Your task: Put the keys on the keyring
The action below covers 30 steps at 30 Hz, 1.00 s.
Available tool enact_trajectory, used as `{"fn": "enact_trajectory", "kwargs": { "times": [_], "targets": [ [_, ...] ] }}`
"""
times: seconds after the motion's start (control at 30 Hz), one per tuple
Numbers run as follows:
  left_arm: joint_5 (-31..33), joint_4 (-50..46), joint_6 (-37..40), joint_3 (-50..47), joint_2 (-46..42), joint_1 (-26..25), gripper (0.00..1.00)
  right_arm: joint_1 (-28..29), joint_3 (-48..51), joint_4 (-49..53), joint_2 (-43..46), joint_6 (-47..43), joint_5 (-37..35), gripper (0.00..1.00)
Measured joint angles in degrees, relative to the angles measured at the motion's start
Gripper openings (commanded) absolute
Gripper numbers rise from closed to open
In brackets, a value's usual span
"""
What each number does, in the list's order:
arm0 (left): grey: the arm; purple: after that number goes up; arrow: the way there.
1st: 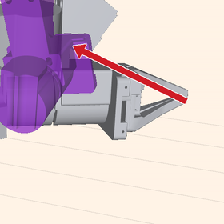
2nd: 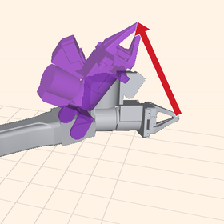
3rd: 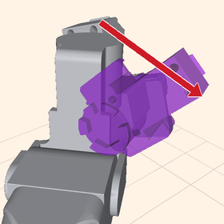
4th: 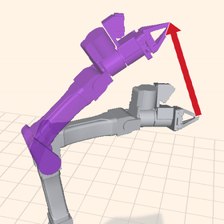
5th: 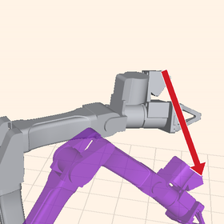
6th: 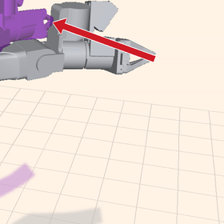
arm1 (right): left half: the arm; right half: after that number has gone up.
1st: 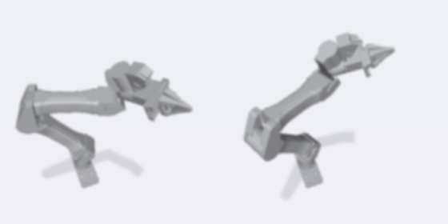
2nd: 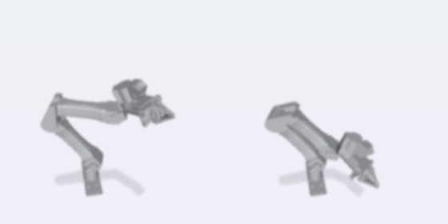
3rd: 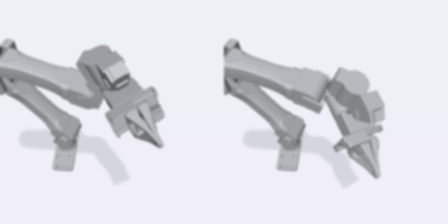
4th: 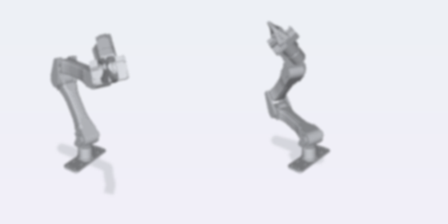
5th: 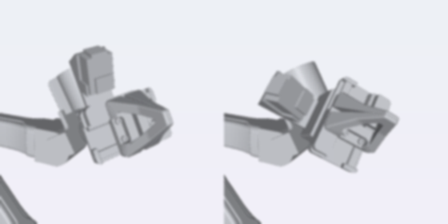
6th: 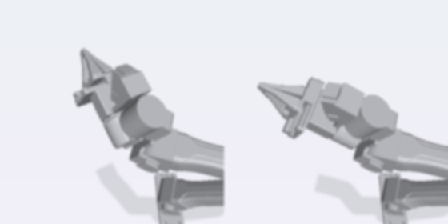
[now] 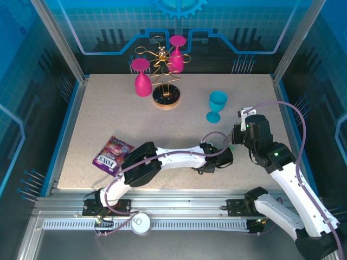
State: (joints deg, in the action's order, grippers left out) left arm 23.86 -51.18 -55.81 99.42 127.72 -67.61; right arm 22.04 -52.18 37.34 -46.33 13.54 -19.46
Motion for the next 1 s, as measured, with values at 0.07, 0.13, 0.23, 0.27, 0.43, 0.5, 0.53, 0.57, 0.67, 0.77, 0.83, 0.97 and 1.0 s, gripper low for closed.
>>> {"fn": "enact_trajectory", "kwargs": {
  "times": [0.07, 0.13, 0.23, 0.27, 0.43, 0.5, 0.53, 0.57, 0.67, 0.77, 0.83, 0.97, 1.0],
  "targets": [
    [0.3, -0.2, -0.3, 0.1, 0.0, 0.0, 0.24, 0.0, 0.0, 0.0, 0.0, 0.0, 0.0, 0.00],
    [0.5, -0.3, -0.8, 0.1, 0.0, 0.0, 0.22, 0.0, 0.0, 0.0, 0.0, 0.0, 0.1, 0.00],
    [0.6, -0.5, -1.1, 0.1, 0.0, 0.0, 0.17, 0.0, 0.0, 0.0, 0.0, 0.0, 0.2, 0.00],
    [0.7, -0.6, -1.1, 0.1, 0.0, 0.0, 0.15, 0.0, 0.0, 0.0, 0.0, 0.0, 0.2, 0.00],
    [1.0, -0.7, -1.2, 0.1, 0.0, 0.0, 0.07, 0.0, 0.0, 0.0, 0.0, 0.0, 0.4, 0.00],
    [1.1, -0.8, -1.1, 0.1, 0.0, 0.0, 0.05, 0.0, 0.0, 0.0, 0.0, 0.0, 0.4, 0.00],
    [1.3, -0.8, -1.2, 0.1, 0.0, 0.0, 0.04, 0.0, 0.0, 0.0, 0.0, 0.0, 0.4, 0.00],
    [1.5, -0.8, -1.2, 0.1, 0.0, 0.0, 0.02, 0.0, 0.0, 0.0, 0.0, 0.0, 0.4, 0.00],
    [1.9, -0.8, -1.3, 0.0, 0.0, 0.0, 0.00, 0.0, 0.0, 0.0, 0.0, 0.0, 0.4, 0.00],
    [3.0, -0.3, -1.3, -1.0, -0.4, 0.0, 0.00, 0.0, 0.0, 0.0, 0.0, 0.0, 0.5, 0.00],
    [4.3, 0.9, -1.1, -3.6, -2.1, -0.1, 0.00, 0.0, 0.0, 0.0, 0.0, 0.0, 0.9, 0.00],
    [7.6, 4.3, 1.1, -13.2, -10.8, -0.1, 0.00, 0.0, 0.0, 0.0, 0.1, -0.4, 3.0, 0.00],
    [8.7, 5.2, 2.3, -15.6, -13.9, -0.1, 0.00, 0.0, 0.0, 0.0, 0.1, -0.5, 3.8, 0.00]
  ]
}}
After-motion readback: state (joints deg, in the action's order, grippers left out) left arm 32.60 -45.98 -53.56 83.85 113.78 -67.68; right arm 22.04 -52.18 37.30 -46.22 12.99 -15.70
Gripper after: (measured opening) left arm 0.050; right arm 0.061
